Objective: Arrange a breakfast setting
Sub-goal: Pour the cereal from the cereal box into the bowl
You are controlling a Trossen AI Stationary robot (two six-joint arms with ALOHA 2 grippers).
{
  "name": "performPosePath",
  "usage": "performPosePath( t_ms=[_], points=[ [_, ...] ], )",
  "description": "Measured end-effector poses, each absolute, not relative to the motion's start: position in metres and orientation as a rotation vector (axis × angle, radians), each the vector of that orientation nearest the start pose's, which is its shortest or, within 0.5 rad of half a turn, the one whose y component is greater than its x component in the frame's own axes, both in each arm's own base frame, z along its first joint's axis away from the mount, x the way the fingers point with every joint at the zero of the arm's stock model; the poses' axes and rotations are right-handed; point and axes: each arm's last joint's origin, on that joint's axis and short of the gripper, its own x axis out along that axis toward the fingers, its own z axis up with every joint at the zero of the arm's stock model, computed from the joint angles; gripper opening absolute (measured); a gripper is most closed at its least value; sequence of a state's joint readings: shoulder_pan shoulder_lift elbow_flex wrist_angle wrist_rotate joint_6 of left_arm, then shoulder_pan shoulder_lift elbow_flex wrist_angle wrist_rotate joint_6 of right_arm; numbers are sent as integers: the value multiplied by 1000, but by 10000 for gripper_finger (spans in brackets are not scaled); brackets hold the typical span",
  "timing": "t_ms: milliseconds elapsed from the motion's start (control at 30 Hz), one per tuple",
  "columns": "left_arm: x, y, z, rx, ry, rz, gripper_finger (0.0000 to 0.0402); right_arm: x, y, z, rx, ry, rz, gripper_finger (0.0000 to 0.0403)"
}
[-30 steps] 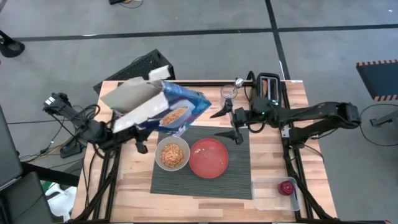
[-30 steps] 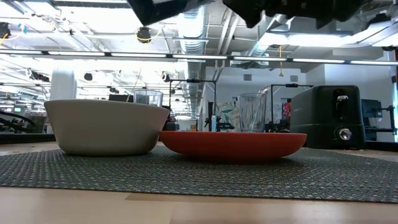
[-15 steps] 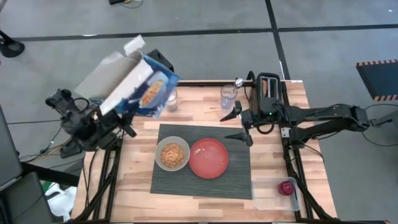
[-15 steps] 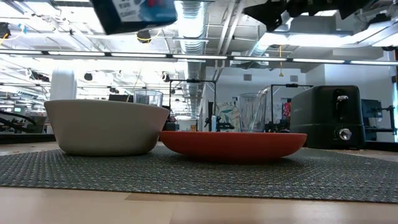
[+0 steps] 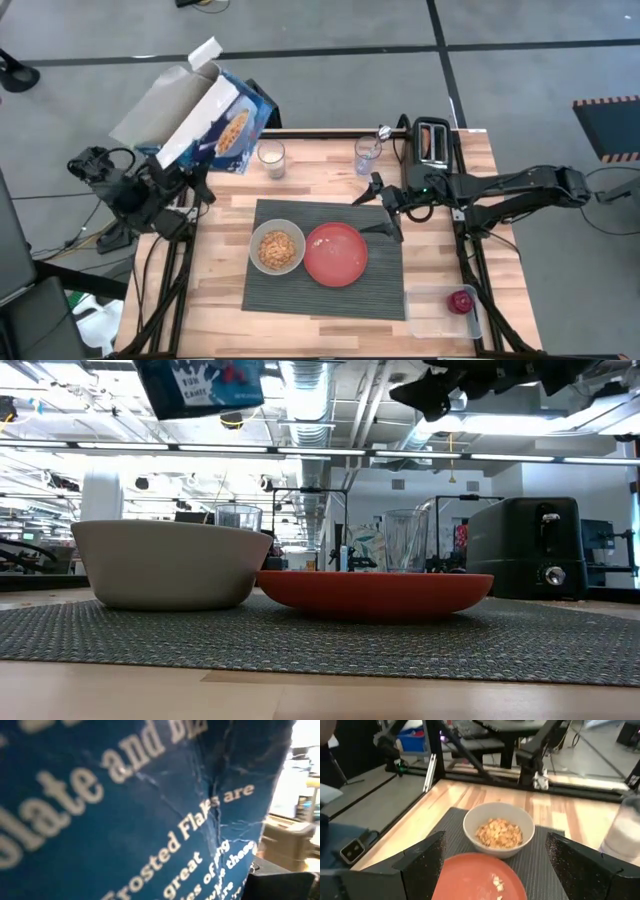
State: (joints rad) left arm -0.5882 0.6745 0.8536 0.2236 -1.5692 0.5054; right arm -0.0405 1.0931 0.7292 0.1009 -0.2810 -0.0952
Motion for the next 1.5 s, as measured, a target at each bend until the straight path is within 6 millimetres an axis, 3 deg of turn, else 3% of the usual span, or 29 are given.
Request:
performPosePath(
  t_ms=[233, 533, 800, 1167, 1500],
  points=[
    [110, -15, 392, 181, 122, 1171, 158, 243, 5, 279, -54, 266, 278, 366],
    [115, 2, 366, 181, 142, 1323, 158, 242, 15, 275, -69, 255, 320, 365],
    [117, 21, 332, 4, 203, 1230, 158, 238, 14, 258, -45, 248, 316, 365],
    [118, 40, 289, -207, 425, 1362, 158, 237, 14, 252, -36, 246, 315, 365],
    [117, 45, 244, -256, 512, 1435, 158, 237, 14, 252, -70, 240, 324, 366]
  ],
)
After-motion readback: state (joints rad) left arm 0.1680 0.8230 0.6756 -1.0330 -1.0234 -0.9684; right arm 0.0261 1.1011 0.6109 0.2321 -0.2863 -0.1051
